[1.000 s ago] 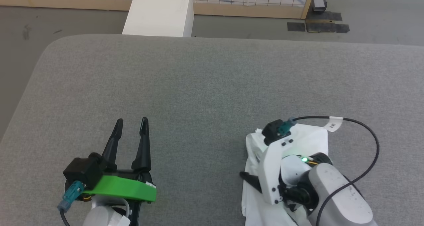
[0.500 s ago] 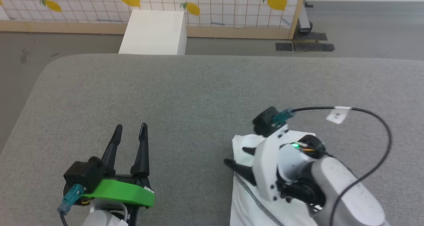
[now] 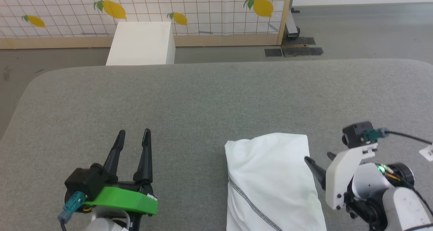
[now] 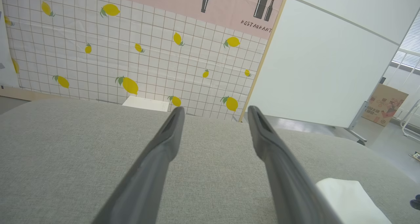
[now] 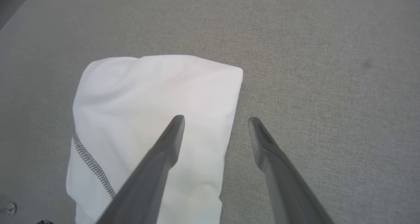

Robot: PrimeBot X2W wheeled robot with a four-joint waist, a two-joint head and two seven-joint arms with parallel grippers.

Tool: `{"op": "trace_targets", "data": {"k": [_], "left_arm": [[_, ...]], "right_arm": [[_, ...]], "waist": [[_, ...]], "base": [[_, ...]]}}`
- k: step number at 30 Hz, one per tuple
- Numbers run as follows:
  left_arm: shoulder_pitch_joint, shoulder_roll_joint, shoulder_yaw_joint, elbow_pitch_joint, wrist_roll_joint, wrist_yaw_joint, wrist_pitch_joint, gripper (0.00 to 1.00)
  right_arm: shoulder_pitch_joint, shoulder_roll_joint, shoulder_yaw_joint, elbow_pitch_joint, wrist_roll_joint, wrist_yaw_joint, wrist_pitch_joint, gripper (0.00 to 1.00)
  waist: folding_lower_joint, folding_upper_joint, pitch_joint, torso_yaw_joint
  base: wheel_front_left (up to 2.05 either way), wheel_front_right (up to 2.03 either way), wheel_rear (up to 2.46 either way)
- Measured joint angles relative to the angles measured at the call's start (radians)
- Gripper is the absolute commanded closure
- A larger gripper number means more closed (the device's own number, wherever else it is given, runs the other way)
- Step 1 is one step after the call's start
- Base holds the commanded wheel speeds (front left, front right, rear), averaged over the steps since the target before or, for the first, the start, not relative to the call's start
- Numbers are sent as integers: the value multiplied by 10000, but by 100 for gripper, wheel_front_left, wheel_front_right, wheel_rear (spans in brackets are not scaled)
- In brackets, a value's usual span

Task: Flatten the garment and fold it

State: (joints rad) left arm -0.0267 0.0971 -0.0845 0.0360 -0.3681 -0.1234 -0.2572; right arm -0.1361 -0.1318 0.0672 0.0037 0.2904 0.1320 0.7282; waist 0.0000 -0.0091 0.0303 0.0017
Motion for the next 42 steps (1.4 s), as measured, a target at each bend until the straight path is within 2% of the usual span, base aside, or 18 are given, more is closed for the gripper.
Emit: {"op": "trace_targets", "data": {"k": [9, 27, 28, 29, 30, 37, 42], "left_arm": [[-40, -36, -77, -36, 56, 2, 0, 0], [-407, -180, -221, 19, 100, 2, 0, 0], [-417, -192, -222, 36, 115, 2, 0, 0], [-422, -199, -224, 50, 119, 2, 0, 0], [-426, -213, -224, 61, 119, 2, 0, 0], [-461, -245, -215, 198, 163, 2, 0, 0], [-452, -255, -178, 217, 163, 2, 0, 0]], "right_arm": [[445, 648, -431, 644, -1187, 0, -167, 0], [-293, 721, 140, 2721, -1149, 0, -598, 0], [-321, 708, 199, 2798, -1133, 0, -589, 50], [-361, 686, 245, 2840, -1143, 0, -585, 93], [-429, 683, 290, 2909, -1127, 0, -548, 100], [-566, 725, 546, 3003, -1085, 2, -462, 100], [-568, 52, 1312, 2650, -803, 0, -370, 100]], "waist": [[0, 0, 414, 16], [0, 0, 1200, 386], [0, 0, 1214, 397], [0, 0, 1221, 404], [0, 0, 1228, 411], [0, 0, 1095, 418], [0, 0, 871, 318]], "base": [[0, 0, 0], [0, 0, 0], [0, 0, 0], [0, 0, 0], [0, 0, 0], [0, 0, 0], [0, 0, 0]]}}
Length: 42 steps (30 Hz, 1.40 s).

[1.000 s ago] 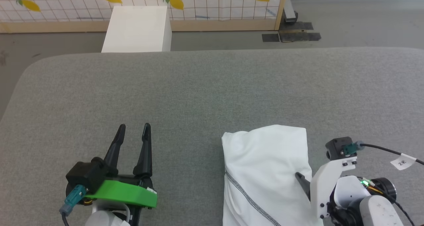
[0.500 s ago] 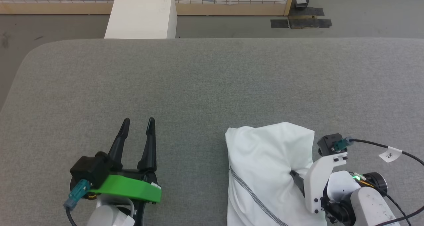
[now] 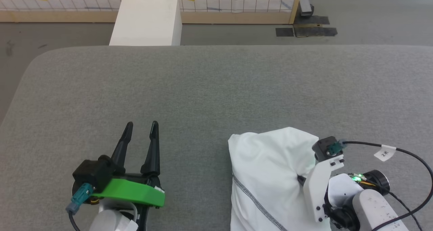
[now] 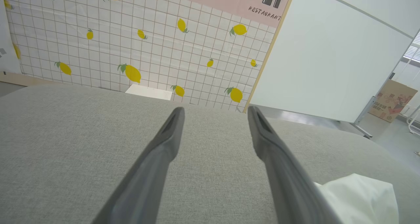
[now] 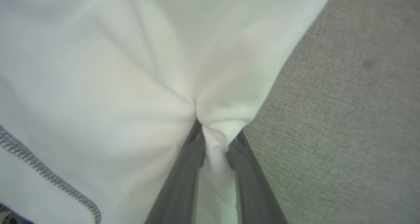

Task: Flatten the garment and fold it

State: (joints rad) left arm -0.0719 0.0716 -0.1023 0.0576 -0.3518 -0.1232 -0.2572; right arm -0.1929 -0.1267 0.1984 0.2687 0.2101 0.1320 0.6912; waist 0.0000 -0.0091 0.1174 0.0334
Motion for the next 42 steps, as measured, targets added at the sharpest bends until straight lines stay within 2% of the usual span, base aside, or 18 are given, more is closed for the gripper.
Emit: {"op": "trace_targets", "data": {"k": [4, 8, 10, 14, 15, 19, 29, 42], "left_arm": [[11, -10, 19, -75, 2, -2, 2, 0], [-17, -19, 38, -313, 23, 0, -2, 0], [-65, -23, 65, -414, 69, 8, 0, 0], [-314, -10, 111, -570, 188, 29, -2, 0], [-508, 25, 153, -673, 247, 102, -6, 0], [-850, 261, 142, -880, 464, 198, 148, 0], [-1615, 890, -15, -1902, 966, 364, 1312, 0], [-1846, 1463, -15, -3208, 1406, 621, 2479, 0]], "right_arm": [[2, -1104, 863, -665, 539, 4, 362, 100], [-104, -2629, 1383, -1294, 1037, 8, 725, 100], [-346, -3342, 1457, -1465, 1271, 6, 798, 100], [-987, -4257, 1501, -1457, 1536, 6, 727, 100], [-1375, -4539, 1465, -1220, 1672, 6, 558, 100], [-2188, -4765, 1195, -458, 1701, 6, -33, 100], [-4425, -4661, 230, 2268, 1578, 6, -1398, 100], [-6859, -5110, -470, 5033, 848, 8, -3379, 100]], "waist": [[0, 0, -69, -281], [0, 0, 3, -708], [0, 0, 104, -980], [0, 0, 401, -1562], [0, 0, 645, -1909], [0, 0, 1249, -2494], [1, 0, 3095, -3541], [2, 0, 5162, -4050]], "base": [[0, 0, 0], [0, 0, 0], [0, 0, 0], [0, 0, 0], [0, 0, 0], [0, 0, 0], [0, 0, 0], [0, 0, 0]]}}
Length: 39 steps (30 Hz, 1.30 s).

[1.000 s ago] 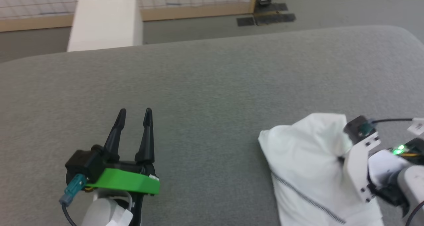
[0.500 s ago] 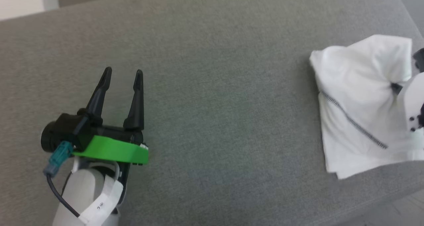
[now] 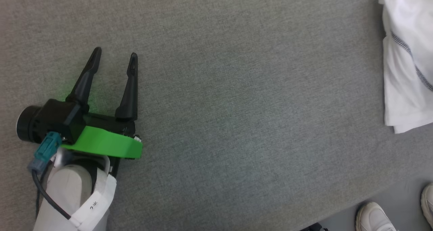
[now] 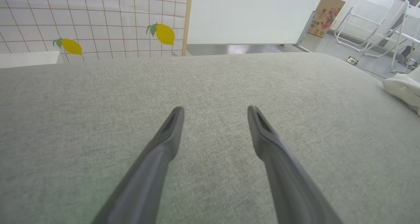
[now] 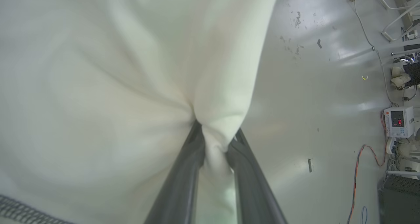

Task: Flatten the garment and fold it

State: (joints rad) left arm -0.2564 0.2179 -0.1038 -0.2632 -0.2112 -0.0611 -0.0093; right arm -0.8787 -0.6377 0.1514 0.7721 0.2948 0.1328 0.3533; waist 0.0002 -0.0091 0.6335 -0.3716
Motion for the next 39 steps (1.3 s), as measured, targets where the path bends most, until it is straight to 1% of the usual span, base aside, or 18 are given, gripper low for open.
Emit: {"op": "trace_targets", "data": {"k": [5, 6, 7, 10, 14, 18, 22, 25, 29, 32, 34, 35, 36, 37, 39], "left_arm": [[-112, 27, -31, -422, 33, 35, 113, 0], [-138, 35, -31, -476, 42, 56, 146, 0], [-151, 38, -38, -514, 50, 67, 167, 0], [-158, 50, -42, -541, 50, 92, 165, 0], [-143, 42, -33, -332, 6, 105, -4, 0], [-93, -56, 2, 169, -163, 113, -385, 0], [28, -278, 109, 769, -393, 198, -895, 0], [239, -428, 259, 1216, -736, 230, -1290, 0], [516, -606, 445, 1732, -965, 284, -1708, 0], [723, -654, 642, 2006, -1189, 364, -1914, 0], [847, -669, 786, 2182, -1231, 460, -2040, 0], [916, -681, 876, 2226, -1235, 499, -2130, 0], [996, -815, 1066, 2313, -1244, 648, -2299, 0], [1029, -863, 1112, 2343, -1246, 690, -2318, 0], [1096, -963, 1174, 2443, -1271, 729, -2360, 0]], "right_arm": [[-500, -56, -102, 917, -188, 0, -755, 100], [-602, -46, -173, 1122, -268, 0, -953, 56], [-707, -61, -180, 1327, -408, 0, -1074, 0], [-966, -75, -291, 1816, -571, -2, -1528, 0], [-1175, -94, -316, 2217, -579, -2, -2057, 0], [-1345, -205, -134, 2080, -359, 0, -2780, 0], [-1407, -226, 336, 1266, 226, 0, -3478, 0], [-1407, -109, 754, 222, 836, 0, -3856, 0], [-1179, 98, 1018, -1231, 905, 0, -4508, 0], [-570, 702, 736, -2194, 744, -2, -4823, 0], [-1, 1365, 372, -2917, 537, -2, -5085, 0], [345, 1831, 23, -3312, 397, -2, -5223, 0], [1288, 2890, -571, -4265, -17, -4, -5490, 0], [1574, 3154, -683, -4506, -176, -4, -5544, 0], [2222, 3885, -1060, -5012, -405, -4, -5636, 0]], "waist": [[-1, 0, 473, 20], [-1, 0, 547, 36], [-1, 0, 608, 57], [-1, 0, 659, 136], [-1, 0, 465, 183], [-1, 0, 62, 219], [-1, 0, -475, 286], [-1, 0, -985, 360], [-2, 0, -1745, 502], [-2, 0, -2317, 640], [-3, 0, -2722, 754], [-2, 0, -2959, 830], [-2, 0, -3481, 1030], [-2, 0, -3623, 1092], [-3, 0, -3932, 1251]], "base": [[0, 0, 0], [0, 0, 0], [0, 0, 0], [0, 0, 0], [0, 0, 0], [0, 0, 0], [0, 0, 0], [0, 0, 0], [0, 0, 0], [0, 0, 0], [0, 0, 0], [0, 0, 0], [0, 0, 0], [0, 0, 0], [0, 0, 0]]}}
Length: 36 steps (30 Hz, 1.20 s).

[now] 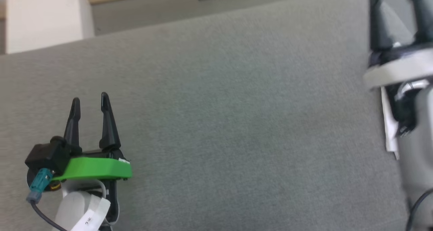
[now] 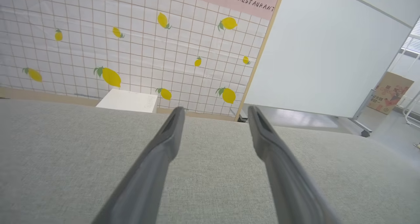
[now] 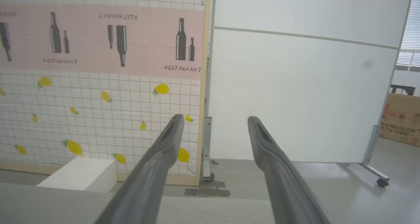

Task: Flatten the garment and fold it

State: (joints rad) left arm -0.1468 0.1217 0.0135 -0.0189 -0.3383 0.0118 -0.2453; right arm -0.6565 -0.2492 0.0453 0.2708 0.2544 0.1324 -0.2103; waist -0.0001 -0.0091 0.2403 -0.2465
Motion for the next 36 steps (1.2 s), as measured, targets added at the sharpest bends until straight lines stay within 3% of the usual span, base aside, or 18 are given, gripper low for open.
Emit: {"op": "trace_targets", "data": {"k": [4, 10, 23, 36], "left_arm": [[67, -186, 88, 203, -56, 188, -71, 0], [147, -314, 84, 627, -31, 336, -104, 0], [500, -201, -633, 1597, 744, 376, -10, 0], [829, -180, -882, 1668, 786, 435, 21, 0]], "right_arm": [[1531, 1143, -474, -955, -667, 2, -13, 0], [3076, 1820, -1066, -1586, -907, 0, -121, 0], [5612, 1965, -1085, -1513, -861, 0, -192, 0], [6111, 1973, -1112, -1252, -907, 0, -100, 0]], "waist": [[0, 0, -574, 461], [0, 0, -1260, 1132], [0, 0, -2378, 2254], [-1, 0, -2656, 2552]], "base": [[0, 0, 0], [0, 0, 0], [0, 0, 0], [0, 0, 0]]}}
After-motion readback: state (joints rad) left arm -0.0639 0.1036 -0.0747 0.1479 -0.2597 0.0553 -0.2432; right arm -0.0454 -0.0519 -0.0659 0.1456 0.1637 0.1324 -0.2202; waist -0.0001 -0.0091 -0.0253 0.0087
